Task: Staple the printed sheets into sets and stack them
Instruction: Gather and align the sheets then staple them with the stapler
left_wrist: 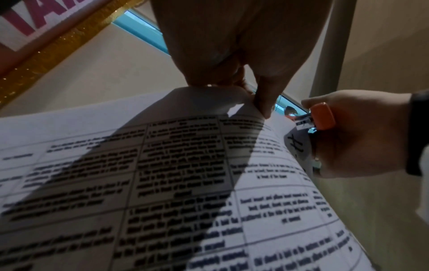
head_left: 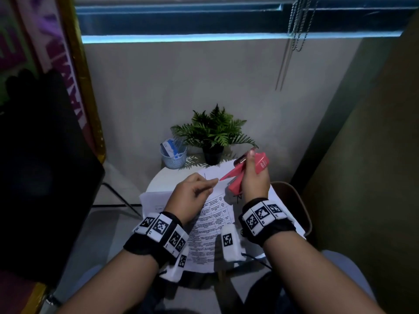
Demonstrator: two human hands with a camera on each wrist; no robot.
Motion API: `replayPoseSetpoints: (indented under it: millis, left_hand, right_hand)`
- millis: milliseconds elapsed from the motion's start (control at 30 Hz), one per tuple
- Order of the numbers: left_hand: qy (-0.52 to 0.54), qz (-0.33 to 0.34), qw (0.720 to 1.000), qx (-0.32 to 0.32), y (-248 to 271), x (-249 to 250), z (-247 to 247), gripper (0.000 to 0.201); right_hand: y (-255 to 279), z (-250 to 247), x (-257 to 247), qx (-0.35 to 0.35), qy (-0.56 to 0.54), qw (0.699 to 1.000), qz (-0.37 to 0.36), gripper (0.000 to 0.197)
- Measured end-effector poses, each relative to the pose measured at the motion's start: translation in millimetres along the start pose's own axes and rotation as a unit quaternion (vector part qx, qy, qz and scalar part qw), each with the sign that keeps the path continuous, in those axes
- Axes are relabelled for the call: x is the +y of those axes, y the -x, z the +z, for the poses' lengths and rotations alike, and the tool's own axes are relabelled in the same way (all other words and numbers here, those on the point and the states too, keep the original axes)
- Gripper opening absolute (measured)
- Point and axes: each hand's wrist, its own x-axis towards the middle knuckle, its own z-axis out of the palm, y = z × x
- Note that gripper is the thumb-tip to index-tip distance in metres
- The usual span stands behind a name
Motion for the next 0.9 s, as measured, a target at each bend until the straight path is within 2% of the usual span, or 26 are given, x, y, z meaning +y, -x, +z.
replayPoseSetpoints:
  millis: [267,433,500,533,600,633,733,833,900]
  left_hand:
    - [0.021,0.009,1.0,-0.001,6.6,14.6,1.1,0.028]
    - [-0.003,0.008,1.0,-0.023,11.9,16.5,-0.6,0.033]
    - [-0.056,-0.015,0.996,-0.065,13.3,15.0,-7.0,0.038]
    - [-0.117,-0.029,0.987,-0.102,12.7,13.6,-11.6,0.036]
    - [-0.255,-0.044,0.95,-0.174,11.9,10.4,-19.7,0.025]
    - [-0.294,-0.046,0.936,-0.187,12.3,8.1,-22.4,0.021]
    - [-0.323,-0.046,0.933,-0.15,15.8,3.2,-28.6,0.019]
    - [-0.298,-0.059,0.951,-0.053,17.8,-5.3,-34.0,0.019]
    - [-0.235,-0.082,0.968,0.018,16.8,-10.8,-36.8,0.014]
  right_hand:
    - [8.2,3.4,-12.5,0.047,-0.015,0.999,-0.004,0.05]
    - [4.2,4.0,-9.6,0.058,-0.005,0.998,-0.003,0.046]
    - [1.8,4.2,-9.7,0.061,0.01,0.998,-0.019,0.046]
    - [0.8,3.6,-10.8,0.066,0.012,0.997,-0.026,0.045]
    - [-2.8,1.2,-12.6,0.067,-0.011,0.997,-0.033,0.041]
    - [-4.2,-0.2,-14.2,0.06,-0.027,0.997,-0.035,0.038]
    - [-6.4,-6.2,-19.8,0.043,-0.052,0.997,-0.046,0.038]
    - [-14.5,-20.4,-27.3,0.066,-0.114,0.991,-0.035,0.035]
    - [-20.5,-33.3,-26.6,0.064,-0.13,0.989,-0.017,0.03]
